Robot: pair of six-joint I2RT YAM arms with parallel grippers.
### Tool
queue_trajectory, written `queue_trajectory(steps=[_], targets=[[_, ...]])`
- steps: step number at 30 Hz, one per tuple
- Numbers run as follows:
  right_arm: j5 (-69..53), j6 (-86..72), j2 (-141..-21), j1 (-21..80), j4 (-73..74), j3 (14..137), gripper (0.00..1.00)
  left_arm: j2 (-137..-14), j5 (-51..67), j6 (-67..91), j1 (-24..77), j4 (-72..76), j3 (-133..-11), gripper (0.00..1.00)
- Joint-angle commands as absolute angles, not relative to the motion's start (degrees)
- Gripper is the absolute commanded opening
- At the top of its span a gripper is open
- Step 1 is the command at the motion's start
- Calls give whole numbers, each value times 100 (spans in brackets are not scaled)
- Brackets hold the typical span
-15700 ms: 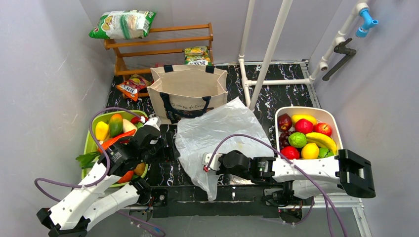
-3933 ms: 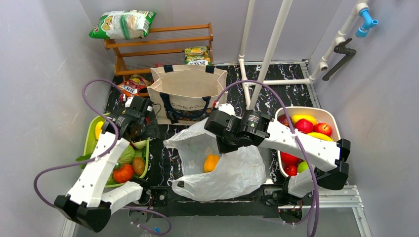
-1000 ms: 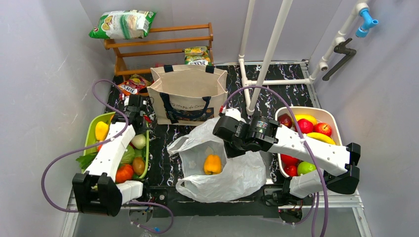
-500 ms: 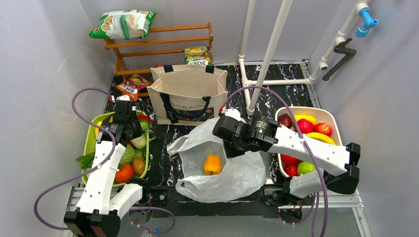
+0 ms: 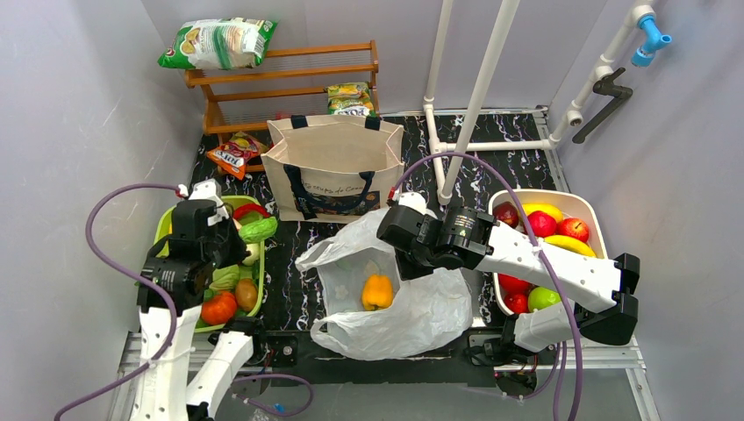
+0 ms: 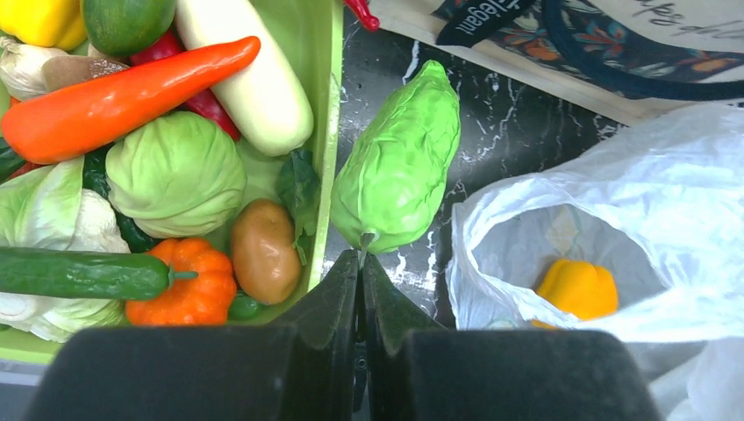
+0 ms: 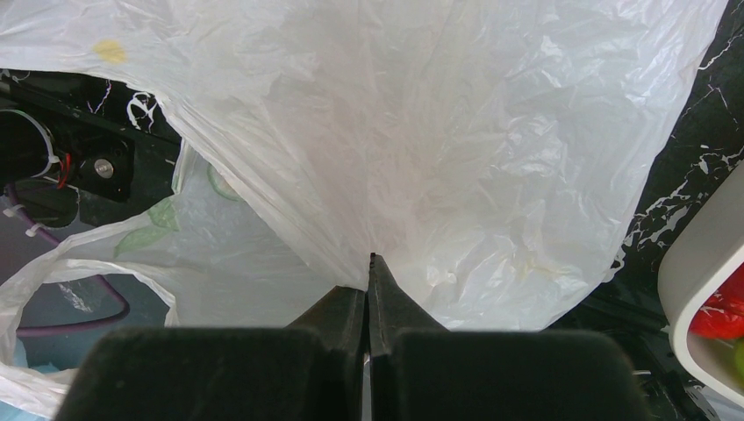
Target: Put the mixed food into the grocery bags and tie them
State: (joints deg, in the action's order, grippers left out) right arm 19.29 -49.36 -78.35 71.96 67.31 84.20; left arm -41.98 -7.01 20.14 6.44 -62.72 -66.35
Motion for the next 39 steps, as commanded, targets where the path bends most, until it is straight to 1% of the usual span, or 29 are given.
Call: queue_trajectory(steps=[1, 8, 16, 19, 23, 33, 39], targets=[[1984, -4992, -7805, 7163, 6660, 8545, 1, -4061, -303, 2081, 685, -6787, -6952, 0], [1956, -5042, -7767, 7163, 6638, 8548, 1, -3911, 543, 2268, 724, -7010, -7438, 0], [2043, -5034, -7653, 7163, 6529, 8515, 1, -3836, 1171, 2180, 1183, -7261, -8137, 0], [2022, -5055, -7647, 7163, 6542, 8544, 1, -3841, 1660, 2198, 1314, -7210, -8334, 0], [2005, -5123, -7520, 7165, 6501, 8402, 1, -3794, 2286, 2262, 1384, -7051, -8301, 0], [2059, -5147, -7423, 7165, 6304, 8165, 1, -3681, 3392, 2490, 1390, -6646, -8009, 0], [2056, -5018, -7546, 7164, 6293, 8202, 1, -3601, 3937, 2582, 1393, -6314, -7508, 0]])
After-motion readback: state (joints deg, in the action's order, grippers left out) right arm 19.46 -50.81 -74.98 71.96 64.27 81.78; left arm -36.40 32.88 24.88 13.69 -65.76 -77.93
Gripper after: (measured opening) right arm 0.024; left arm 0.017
